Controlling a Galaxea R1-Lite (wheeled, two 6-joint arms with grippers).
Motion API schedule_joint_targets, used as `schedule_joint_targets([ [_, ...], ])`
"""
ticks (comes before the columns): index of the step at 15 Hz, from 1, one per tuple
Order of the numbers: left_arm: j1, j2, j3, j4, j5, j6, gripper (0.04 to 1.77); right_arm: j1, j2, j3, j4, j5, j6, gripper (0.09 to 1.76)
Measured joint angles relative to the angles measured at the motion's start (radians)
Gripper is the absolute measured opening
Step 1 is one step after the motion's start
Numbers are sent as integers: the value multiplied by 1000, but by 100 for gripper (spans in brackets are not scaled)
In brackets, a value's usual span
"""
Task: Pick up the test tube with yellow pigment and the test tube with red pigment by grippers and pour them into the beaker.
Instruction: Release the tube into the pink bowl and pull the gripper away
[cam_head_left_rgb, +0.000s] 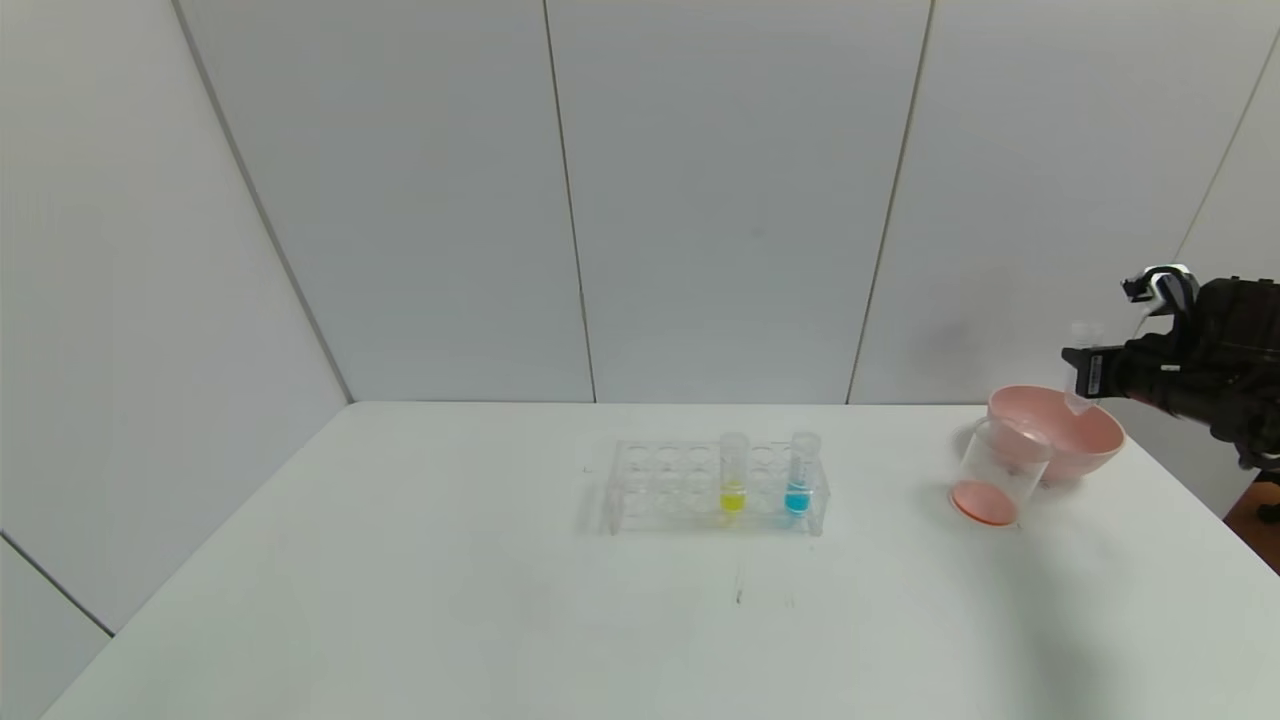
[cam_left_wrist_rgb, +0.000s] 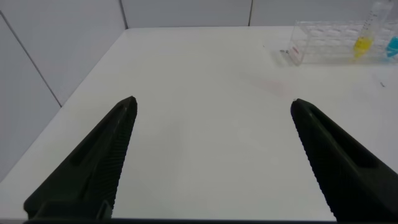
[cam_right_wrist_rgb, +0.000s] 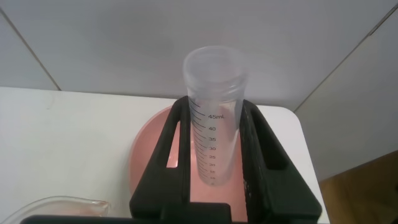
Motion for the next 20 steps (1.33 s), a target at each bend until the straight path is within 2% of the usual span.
schedule_joint_targets([
  [5,0,0,0,0,0,0,176,-15,21,3,0,6,2,108],
  [10,0,0,0,0,0,0,176,-16,-46,-6,9,11,14,138],
  [12,0,0,0,0,0,0,176,10,-123,-8,14,13,83,145],
  [14,0,0,0,0,0,0,176,73,-227,-3,69,12,159,151],
  [16,0,0,0,0,0,0,176,156,-342,8,198,10,232,155],
  [18,0,0,0,0,0,0,176,269,-461,35,321,4,302,159],
  [20,0,0,0,0,0,0,176,405,-556,107,364,-62,340,162],
])
